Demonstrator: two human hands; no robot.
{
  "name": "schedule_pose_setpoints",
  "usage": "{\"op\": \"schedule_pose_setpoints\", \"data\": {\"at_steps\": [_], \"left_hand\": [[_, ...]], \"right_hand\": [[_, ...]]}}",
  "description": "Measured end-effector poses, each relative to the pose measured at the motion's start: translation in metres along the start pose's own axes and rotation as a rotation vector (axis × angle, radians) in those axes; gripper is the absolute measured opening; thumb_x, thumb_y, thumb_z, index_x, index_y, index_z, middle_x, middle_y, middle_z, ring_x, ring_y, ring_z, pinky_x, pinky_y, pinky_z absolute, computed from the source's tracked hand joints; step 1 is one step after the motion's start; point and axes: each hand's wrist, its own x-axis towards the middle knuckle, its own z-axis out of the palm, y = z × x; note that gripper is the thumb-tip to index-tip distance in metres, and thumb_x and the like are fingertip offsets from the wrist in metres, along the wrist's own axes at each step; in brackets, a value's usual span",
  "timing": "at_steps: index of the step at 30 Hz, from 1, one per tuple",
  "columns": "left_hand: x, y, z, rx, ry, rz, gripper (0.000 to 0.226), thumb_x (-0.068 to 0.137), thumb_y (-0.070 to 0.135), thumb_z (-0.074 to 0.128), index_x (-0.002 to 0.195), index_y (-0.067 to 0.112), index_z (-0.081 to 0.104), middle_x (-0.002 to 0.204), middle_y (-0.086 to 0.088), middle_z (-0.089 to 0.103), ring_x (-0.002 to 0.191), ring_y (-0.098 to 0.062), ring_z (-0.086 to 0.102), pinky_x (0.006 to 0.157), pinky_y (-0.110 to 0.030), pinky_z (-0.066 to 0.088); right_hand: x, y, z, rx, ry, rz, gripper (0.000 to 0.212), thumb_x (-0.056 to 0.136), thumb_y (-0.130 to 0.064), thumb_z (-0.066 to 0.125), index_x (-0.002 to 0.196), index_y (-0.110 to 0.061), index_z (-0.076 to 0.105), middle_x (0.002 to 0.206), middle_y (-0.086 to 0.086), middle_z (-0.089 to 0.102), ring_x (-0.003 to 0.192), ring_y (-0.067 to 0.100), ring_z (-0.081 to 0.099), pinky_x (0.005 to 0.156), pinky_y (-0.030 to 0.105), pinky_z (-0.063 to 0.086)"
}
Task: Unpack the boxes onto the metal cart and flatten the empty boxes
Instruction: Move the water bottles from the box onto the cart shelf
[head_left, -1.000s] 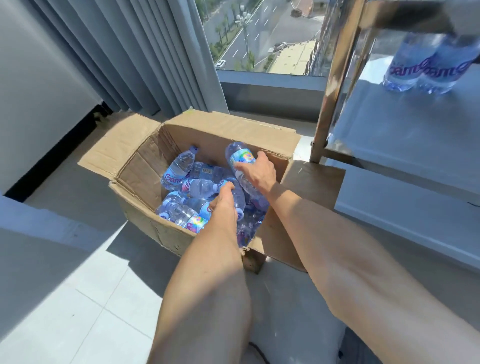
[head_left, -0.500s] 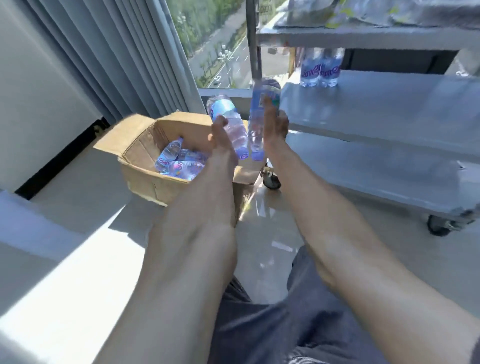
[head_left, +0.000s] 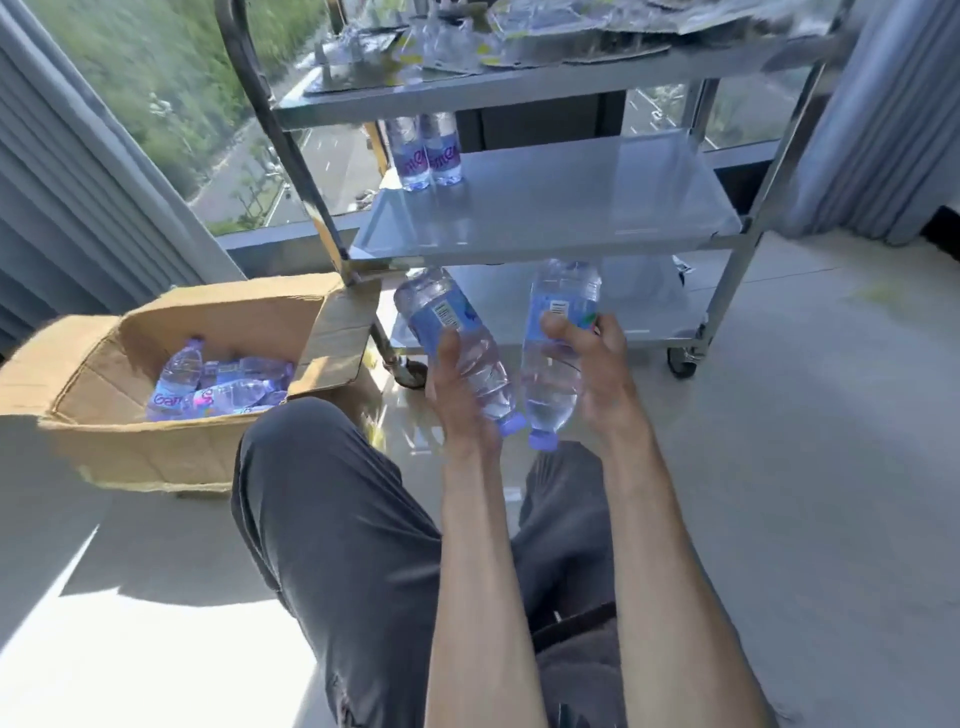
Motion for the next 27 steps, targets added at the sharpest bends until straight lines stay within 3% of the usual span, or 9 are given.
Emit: {"op": "schedule_pose_setpoints", "data": {"at_steps": [2, 4, 6, 9, 12, 15, 20, 24, 27], "left_hand": [[-0.003, -0.014, -0.007, 0.053, 0.014, 0.025, 0.06, 0.082, 0.05, 0.071, 0.12, 0.004, 0.063, 0.093, -0.008, 0.071, 0.076, -0.023, 0.068, 0.058, -0.033, 0.056], [-0.01, -0.021, -0.006, 0.022, 0.001, 0.031, 0.061, 0.082, 0.043, 0.073, 0.129, 0.006, 0.06, 0.112, -0.013, 0.07, 0.095, -0.027, 0.07, 0.08, -0.047, 0.059], [-0.008, -0.017, -0.01, -0.04, -0.008, 0.005, 0.049, 0.088, 0.033, 0.068, 0.129, 0.009, 0.061, 0.115, -0.01, 0.069, 0.101, -0.026, 0.069, 0.094, -0.044, 0.054], [0.002, -0.009, -0.03, 0.001, 0.017, 0.038, 0.042, 0.076, 0.018, 0.071, 0.118, 0.016, 0.063, 0.104, -0.003, 0.066, 0.093, -0.017, 0.063, 0.077, -0.031, 0.049], [0.005, 0.002, -0.044, -0.023, -0.008, 0.071, 0.065, 0.064, 0.007, 0.07, 0.129, 0.011, 0.059, 0.098, -0.006, 0.06, 0.084, -0.017, 0.06, 0.06, -0.031, 0.049], [0.007, 0.009, -0.051, -0.224, -0.023, -0.006, 0.051, 0.068, 0.008, 0.07, 0.119, 0.011, 0.061, 0.103, -0.009, 0.063, 0.102, -0.027, 0.06, 0.071, -0.037, 0.053], [0.021, 0.016, -0.065, -0.525, -0.132, 0.045, 0.085, 0.077, 0.044, 0.072, 0.149, 0.011, 0.041, 0.136, -0.015, 0.052, 0.127, -0.035, 0.049, 0.108, -0.047, 0.037], [0.033, 0.026, -0.062, -0.56, 0.013, 0.09, 0.082, 0.069, 0.049, 0.077, 0.138, 0.013, 0.056, 0.138, -0.017, 0.055, 0.126, -0.039, 0.054, 0.103, -0.062, 0.042], [0.039, 0.026, -0.063, -0.351, 0.203, 0.128, 0.09, 0.055, 0.051, 0.078, 0.136, 0.016, 0.058, 0.124, -0.008, 0.063, 0.111, -0.023, 0.061, 0.084, -0.036, 0.054]], "right_hand": [[-0.002, -0.001, -0.024, -0.121, -0.009, -0.061, 0.063, 0.066, -0.034, 0.083, 0.121, -0.021, 0.055, 0.106, -0.003, 0.065, 0.089, 0.014, 0.067, 0.081, 0.043, 0.058], [-0.004, 0.001, -0.034, -0.202, -0.009, -0.119, 0.057, 0.079, -0.033, 0.079, 0.13, -0.032, 0.053, 0.113, -0.02, 0.062, 0.098, -0.005, 0.062, 0.082, 0.02, 0.052], [-0.004, 0.003, -0.036, -0.18, 0.016, -0.137, 0.037, 0.083, -0.031, 0.075, 0.117, -0.032, 0.062, 0.104, -0.017, 0.066, 0.089, 0.0, 0.064, 0.076, 0.021, 0.053], [-0.002, 0.004, -0.032, -0.067, 0.123, -0.09, 0.045, 0.068, -0.039, 0.075, 0.1, -0.011, 0.062, 0.08, 0.0, 0.061, 0.065, 0.014, 0.059, 0.06, 0.031, 0.051], [0.006, 0.01, -0.028, -0.044, 0.118, -0.015, 0.039, 0.069, -0.031, 0.067, 0.105, -0.017, 0.065, 0.063, -0.003, 0.05, 0.049, 0.012, 0.043, 0.05, 0.021, 0.042], [0.01, 0.021, -0.017, 0.0, 0.097, 0.045, 0.059, 0.075, -0.027, 0.066, 0.131, -0.027, 0.05, 0.083, -0.002, 0.059, 0.055, 0.014, 0.052, 0.054, 0.026, 0.046], [0.028, 0.045, -0.001, 0.208, 0.021, 0.239, 0.024, 0.067, -0.028, 0.067, 0.09, -0.028, 0.059, 0.081, 0.002, 0.055, 0.066, 0.022, 0.049, 0.053, 0.022, 0.034], [0.045, 0.07, 0.0, 0.424, -0.068, 0.411, 0.014, 0.074, -0.03, 0.064, 0.086, -0.028, 0.057, 0.083, -0.003, 0.055, 0.068, 0.014, 0.051, 0.053, 0.022, 0.035], [0.054, 0.079, -0.001, 0.491, -0.086, 0.497, 0.028, 0.062, -0.032, 0.073, 0.088, -0.024, 0.066, 0.088, -0.002, 0.058, 0.075, 0.016, 0.055, 0.061, 0.024, 0.039]]}}
